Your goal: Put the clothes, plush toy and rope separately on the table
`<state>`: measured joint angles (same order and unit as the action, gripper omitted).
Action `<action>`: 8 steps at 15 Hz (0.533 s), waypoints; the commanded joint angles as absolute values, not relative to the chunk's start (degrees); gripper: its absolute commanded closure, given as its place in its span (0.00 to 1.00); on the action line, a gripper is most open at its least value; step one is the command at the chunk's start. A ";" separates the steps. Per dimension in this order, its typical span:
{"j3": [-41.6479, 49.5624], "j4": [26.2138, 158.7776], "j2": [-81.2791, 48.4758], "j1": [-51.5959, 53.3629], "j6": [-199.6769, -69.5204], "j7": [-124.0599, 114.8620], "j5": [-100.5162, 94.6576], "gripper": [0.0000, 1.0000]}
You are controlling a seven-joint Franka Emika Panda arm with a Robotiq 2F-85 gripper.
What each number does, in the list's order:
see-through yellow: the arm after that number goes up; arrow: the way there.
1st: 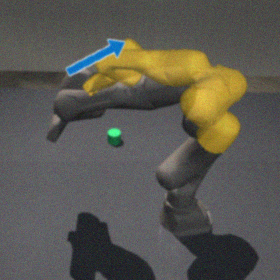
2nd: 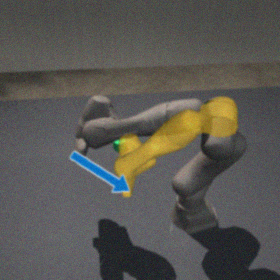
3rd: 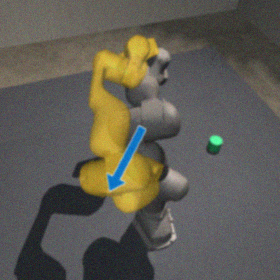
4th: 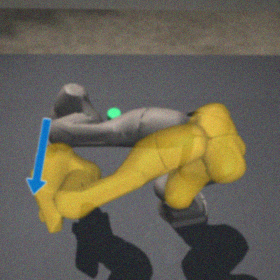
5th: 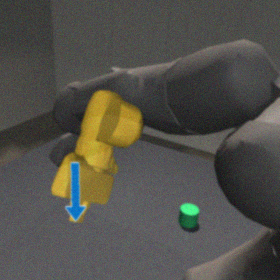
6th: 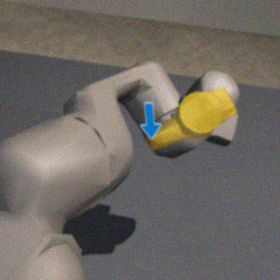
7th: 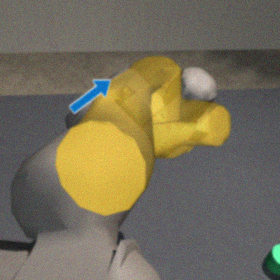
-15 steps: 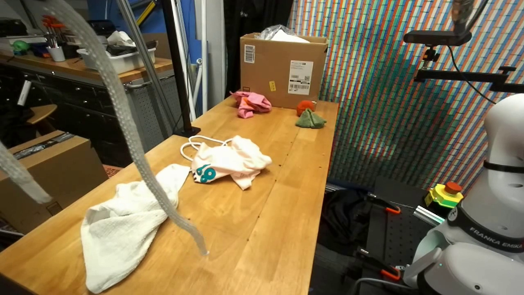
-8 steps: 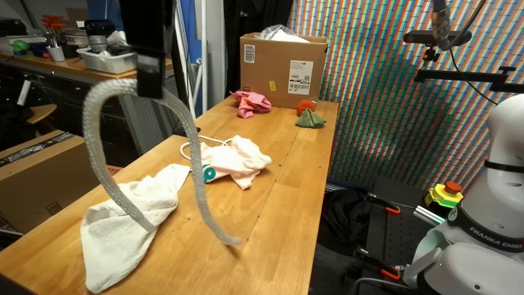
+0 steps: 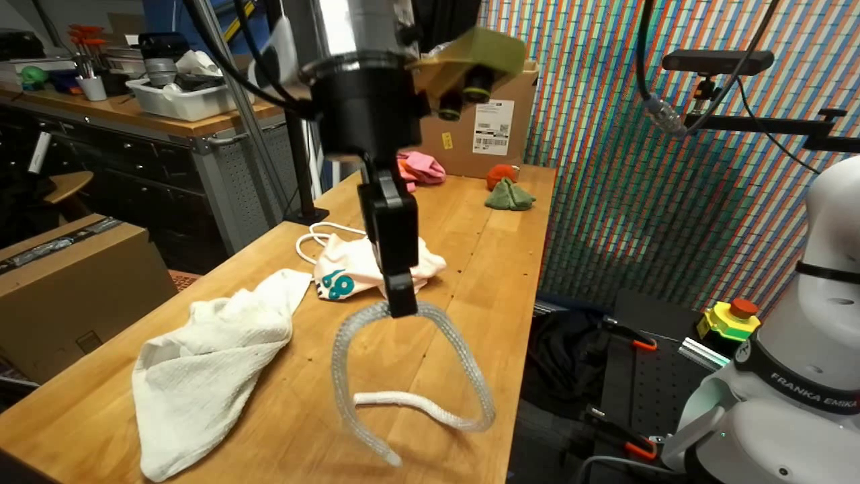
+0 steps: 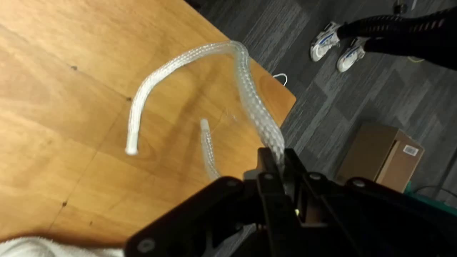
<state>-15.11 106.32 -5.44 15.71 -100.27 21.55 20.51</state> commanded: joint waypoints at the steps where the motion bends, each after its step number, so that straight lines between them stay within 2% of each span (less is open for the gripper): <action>1: -15.82 112.38 -4.40 15.29 -99.22 24.85 21.63 0.91; 8: -17.06 119.16 -7.61 16.26 -106.35 23.51 21.43 0.91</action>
